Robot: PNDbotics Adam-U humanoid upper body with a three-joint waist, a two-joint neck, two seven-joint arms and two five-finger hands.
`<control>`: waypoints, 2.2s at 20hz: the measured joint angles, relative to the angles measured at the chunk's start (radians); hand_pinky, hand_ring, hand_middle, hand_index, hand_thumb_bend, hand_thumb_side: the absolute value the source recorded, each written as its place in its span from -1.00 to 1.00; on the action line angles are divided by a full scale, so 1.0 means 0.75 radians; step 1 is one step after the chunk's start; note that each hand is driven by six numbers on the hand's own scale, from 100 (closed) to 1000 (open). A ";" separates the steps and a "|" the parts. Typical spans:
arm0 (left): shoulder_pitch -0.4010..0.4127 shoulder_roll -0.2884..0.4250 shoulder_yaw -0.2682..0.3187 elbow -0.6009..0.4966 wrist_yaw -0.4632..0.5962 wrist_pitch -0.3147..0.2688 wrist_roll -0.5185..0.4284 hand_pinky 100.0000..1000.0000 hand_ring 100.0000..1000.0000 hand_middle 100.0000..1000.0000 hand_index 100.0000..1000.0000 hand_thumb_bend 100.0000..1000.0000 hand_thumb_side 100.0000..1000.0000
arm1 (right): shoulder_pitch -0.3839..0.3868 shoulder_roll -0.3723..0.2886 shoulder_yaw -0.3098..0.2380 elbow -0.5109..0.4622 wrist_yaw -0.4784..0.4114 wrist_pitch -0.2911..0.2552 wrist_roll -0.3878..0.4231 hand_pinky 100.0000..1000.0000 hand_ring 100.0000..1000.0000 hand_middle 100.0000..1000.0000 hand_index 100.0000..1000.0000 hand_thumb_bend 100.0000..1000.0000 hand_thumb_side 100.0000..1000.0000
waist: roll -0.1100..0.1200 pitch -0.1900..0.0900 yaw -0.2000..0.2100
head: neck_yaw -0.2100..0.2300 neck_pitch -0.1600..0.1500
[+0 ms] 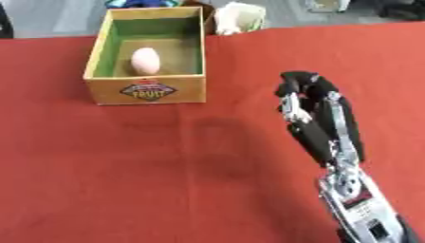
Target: Pick up objects on the table and place them in the box.
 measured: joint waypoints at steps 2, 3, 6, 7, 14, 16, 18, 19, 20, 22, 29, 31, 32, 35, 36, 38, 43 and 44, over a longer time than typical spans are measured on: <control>0.000 0.000 0.000 0.000 0.000 0.000 0.000 -0.20 -0.12 -0.38 -0.11 -1.00 0.28 | -0.001 0.007 0.002 0.000 0.000 0.013 0.003 -0.19 0.10 -0.07 0.31 -1.00 -0.08 | 0.003 0.000 0.000 | 0.012 0.000; 0.000 0.000 0.000 0.000 0.000 0.001 0.001 -0.21 -0.12 -0.38 -0.11 -1.00 0.28 | -0.001 0.008 0.004 0.000 0.000 0.018 0.005 -0.20 0.10 -0.08 0.30 -1.00 -0.08 | 0.005 0.000 0.001 | 0.017 0.000; 0.000 0.000 0.000 0.000 0.000 0.002 0.004 -0.21 -0.12 -0.38 -0.11 -1.00 0.28 | -0.001 0.009 0.007 0.000 0.000 0.023 0.011 -0.20 0.08 -0.10 0.28 -1.00 -0.10 | 0.006 0.000 0.002 | 0.023 0.000; 0.000 0.000 0.000 0.000 0.000 0.002 0.007 -0.21 -0.13 -0.38 -0.11 -1.00 0.28 | -0.001 0.010 0.007 0.000 0.000 0.024 0.013 -0.20 0.07 -0.10 0.28 -1.00 -0.10 | 0.006 0.000 0.003 | 0.024 0.000; 0.000 0.000 0.000 0.000 0.000 -0.002 0.016 -0.22 -0.18 -0.38 -0.10 -1.00 0.28 | -0.004 0.038 0.007 0.000 0.004 0.044 0.052 -0.21 0.05 -0.12 0.28 -1.00 -0.11 | 0.004 -0.003 0.005 | 0.019 -0.012; 0.000 0.000 0.001 0.000 0.000 -0.002 0.018 -0.22 -0.18 -0.38 -0.10 -1.00 0.28 | -0.003 0.046 0.007 0.000 0.008 0.050 0.062 -0.21 0.04 -0.12 0.27 -1.00 -0.12 | 0.002 -0.003 0.005 | 0.019 -0.017; 0.000 0.000 0.001 0.000 0.000 -0.003 0.020 -0.22 -0.18 -0.38 -0.10 -1.00 0.28 | -0.003 0.051 0.007 0.000 0.011 0.052 0.068 -0.21 0.04 -0.12 0.27 -1.00 -0.12 | 0.002 -0.005 0.005 | 0.017 -0.021; 0.000 0.000 0.002 0.000 0.000 -0.003 0.021 -0.22 -0.18 -0.38 -0.10 -1.00 0.28 | -0.003 0.053 0.007 0.000 0.012 0.051 0.070 -0.21 0.04 -0.13 0.27 -1.00 -0.12 | 0.001 -0.006 0.005 | 0.015 -0.023; 0.000 0.000 0.003 0.000 0.000 -0.004 0.021 -0.22 -0.18 -0.38 -0.10 -1.00 0.28 | -0.003 0.053 0.007 0.000 0.012 0.050 0.072 -0.21 0.04 -0.13 0.27 -1.00 -0.12 | 0.000 -0.007 0.005 | 0.014 -0.023; 0.000 0.000 0.004 0.000 0.000 -0.004 0.022 -0.22 -0.18 -0.38 -0.10 -1.00 0.28 | -0.003 0.054 0.007 0.000 0.013 0.050 0.073 -0.21 0.04 -0.13 0.27 -1.00 -0.12 | 0.000 -0.008 0.004 | 0.012 -0.023; 0.000 0.000 0.008 0.000 -0.002 -0.004 0.025 -0.22 -0.18 -0.38 -0.10 -1.00 0.28 | -0.003 0.055 0.007 0.000 0.013 0.051 0.075 -0.21 0.03 -0.13 0.27 -1.00 -0.13 | -0.002 -0.017 0.001 | 0.007 -0.023; 0.000 0.000 0.008 0.000 -0.004 -0.004 0.026 -0.22 -0.18 -0.38 -0.10 -1.00 0.27 | -0.004 0.055 0.007 0.000 0.013 0.050 0.075 -0.21 0.03 -0.13 0.27 -1.00 -0.13 | -0.003 -0.020 0.000 | 0.003 -0.023; -0.001 0.000 0.008 0.000 -0.005 -0.004 0.026 -0.22 -0.18 -0.38 -0.10 -1.00 0.27 | -0.004 0.056 0.007 0.000 0.013 0.050 0.076 -0.21 0.03 -0.13 0.27 -1.00 -0.13 | -0.003 -0.021 0.000 | 0.002 -0.023; -0.001 0.000 0.008 0.000 -0.006 -0.005 0.027 -0.22 -0.18 -0.38 -0.10 -1.00 0.27 | -0.004 0.064 0.007 0.000 0.013 0.049 0.077 -0.21 0.03 -0.13 0.27 -1.00 -0.13 | -0.006 -0.027 0.000 | -0.003 -0.023; -0.001 0.000 0.008 0.000 -0.007 -0.006 0.028 -0.22 -0.18 -0.38 -0.10 -1.00 0.27 | -0.004 0.067 0.007 0.000 0.013 0.049 0.077 -0.21 0.03 -0.13 0.27 -1.00 -0.13 | -0.007 -0.029 0.000 | -0.003 -0.023; -0.001 0.000 0.008 0.000 -0.007 -0.007 0.030 -0.22 -0.18 -0.38 -0.10 -1.00 0.27 | -0.004 0.068 0.006 0.000 0.012 0.049 0.077 -0.21 0.03 -0.13 0.27 -1.00 -0.13 | -0.010 -0.032 -0.001 | -0.006 -0.021; -0.001 0.000 0.009 0.000 -0.010 -0.009 0.033 -0.23 -0.18 -0.38 -0.10 -1.00 0.27 | -0.004 0.074 0.002 0.000 0.012 0.050 0.076 -0.21 -0.02 -0.14 0.26 -1.00 -0.13 | -0.012 -0.040 -0.004 | -0.027 -0.008; -0.001 0.000 0.009 0.000 -0.010 -0.009 0.033 -0.23 -0.18 -0.38 -0.10 -1.00 0.26 | -0.004 0.077 -0.001 0.000 0.012 0.050 0.075 -0.22 -0.04 -0.14 0.26 -1.00 -0.13 | -0.013 -0.042 -0.004 | -0.028 -0.003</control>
